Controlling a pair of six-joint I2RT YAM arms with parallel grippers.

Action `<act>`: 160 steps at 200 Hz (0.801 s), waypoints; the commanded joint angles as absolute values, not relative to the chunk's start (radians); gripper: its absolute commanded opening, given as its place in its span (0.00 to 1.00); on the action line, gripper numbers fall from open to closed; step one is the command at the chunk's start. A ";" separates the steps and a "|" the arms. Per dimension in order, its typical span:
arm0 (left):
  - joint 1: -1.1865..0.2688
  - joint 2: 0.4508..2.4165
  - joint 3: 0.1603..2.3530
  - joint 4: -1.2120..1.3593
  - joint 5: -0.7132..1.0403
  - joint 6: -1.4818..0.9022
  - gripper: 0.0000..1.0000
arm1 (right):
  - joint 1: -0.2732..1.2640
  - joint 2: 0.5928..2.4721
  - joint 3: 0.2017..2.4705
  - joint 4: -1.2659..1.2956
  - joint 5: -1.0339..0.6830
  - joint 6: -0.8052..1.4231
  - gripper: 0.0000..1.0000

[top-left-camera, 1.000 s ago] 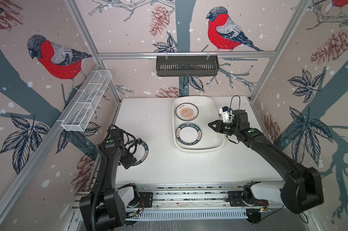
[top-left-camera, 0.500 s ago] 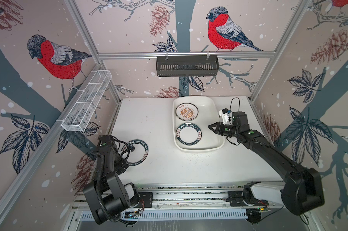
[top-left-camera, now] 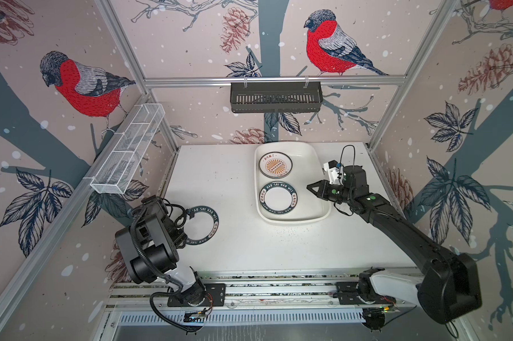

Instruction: Place the plates into the plastic bin on the countertop

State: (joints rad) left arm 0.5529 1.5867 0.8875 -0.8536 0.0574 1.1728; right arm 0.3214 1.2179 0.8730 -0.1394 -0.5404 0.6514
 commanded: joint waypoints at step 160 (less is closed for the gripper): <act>0.391 1.750 0.992 -0.815 0.304 1.002 0.62 | 0.328 1.175 0.828 -0.120 -0.485 0.690 0.15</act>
State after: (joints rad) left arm 0.4156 1.7176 0.9966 -0.8864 0.2119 1.0412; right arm 0.3260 1.1847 0.8368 -0.1387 -0.5014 0.6811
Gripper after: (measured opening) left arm 0.622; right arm 0.147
